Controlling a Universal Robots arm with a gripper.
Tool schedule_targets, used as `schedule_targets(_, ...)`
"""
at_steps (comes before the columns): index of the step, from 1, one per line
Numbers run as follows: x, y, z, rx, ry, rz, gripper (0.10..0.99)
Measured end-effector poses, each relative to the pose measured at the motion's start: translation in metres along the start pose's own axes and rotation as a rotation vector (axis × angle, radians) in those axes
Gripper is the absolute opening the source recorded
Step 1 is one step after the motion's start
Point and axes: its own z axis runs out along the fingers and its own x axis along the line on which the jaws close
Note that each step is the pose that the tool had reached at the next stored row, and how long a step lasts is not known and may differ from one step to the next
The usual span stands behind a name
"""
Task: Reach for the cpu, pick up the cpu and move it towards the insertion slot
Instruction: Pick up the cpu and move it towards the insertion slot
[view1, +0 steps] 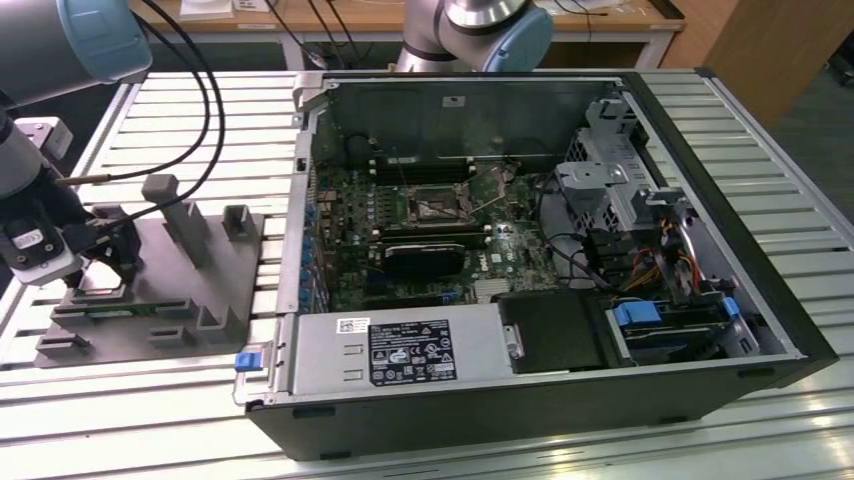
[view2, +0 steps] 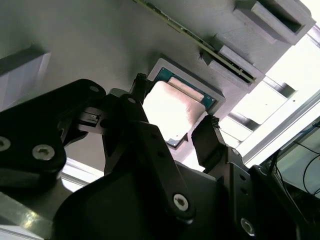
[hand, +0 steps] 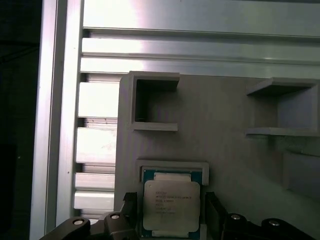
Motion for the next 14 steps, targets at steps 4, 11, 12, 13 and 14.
schedule_targets(4,0.0000,0.0010,0.0002,0.000,0.0000,0.000,0.647)
schedule_targets(11,0.0000,0.0022,0.0004,0.000,0.0002,0.002,0.647)
schedule_targets(12,0.0000,0.0022,0.0005,0.000,0.0000,0.005,0.647)
schedule_targets(13,0.0000,0.0023,0.0005,0.000,-0.0001,0.009,0.647)
schedule_targets(14,0.0000,0.0023,0.0005,0.000,-0.0002,0.011,0.647)
